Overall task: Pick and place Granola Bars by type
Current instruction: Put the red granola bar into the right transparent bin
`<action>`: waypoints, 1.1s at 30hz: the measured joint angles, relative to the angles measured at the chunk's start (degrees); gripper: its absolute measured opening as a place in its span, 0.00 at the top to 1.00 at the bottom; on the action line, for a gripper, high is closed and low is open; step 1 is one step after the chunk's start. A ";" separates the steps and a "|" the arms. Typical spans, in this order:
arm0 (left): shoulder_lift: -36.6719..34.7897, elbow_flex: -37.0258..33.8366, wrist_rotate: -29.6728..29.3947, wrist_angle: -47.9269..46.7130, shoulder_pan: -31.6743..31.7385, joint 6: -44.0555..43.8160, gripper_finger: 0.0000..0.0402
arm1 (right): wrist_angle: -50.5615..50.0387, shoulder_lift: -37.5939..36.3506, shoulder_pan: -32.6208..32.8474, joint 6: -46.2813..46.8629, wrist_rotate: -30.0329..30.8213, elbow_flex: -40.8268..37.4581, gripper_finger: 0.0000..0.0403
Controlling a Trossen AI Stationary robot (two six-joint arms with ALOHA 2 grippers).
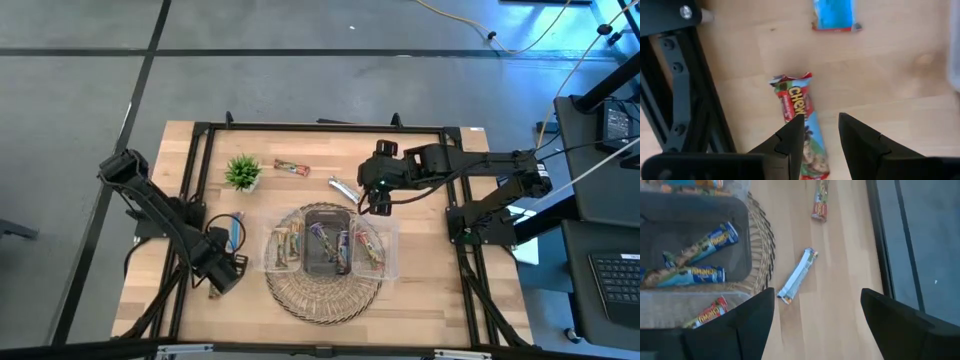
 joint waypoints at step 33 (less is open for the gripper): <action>0.00 -3.52 0.69 2.59 -1.54 -0.90 0.37 | 4.19 0.00 -0.01 0.00 0.02 0.00 0.26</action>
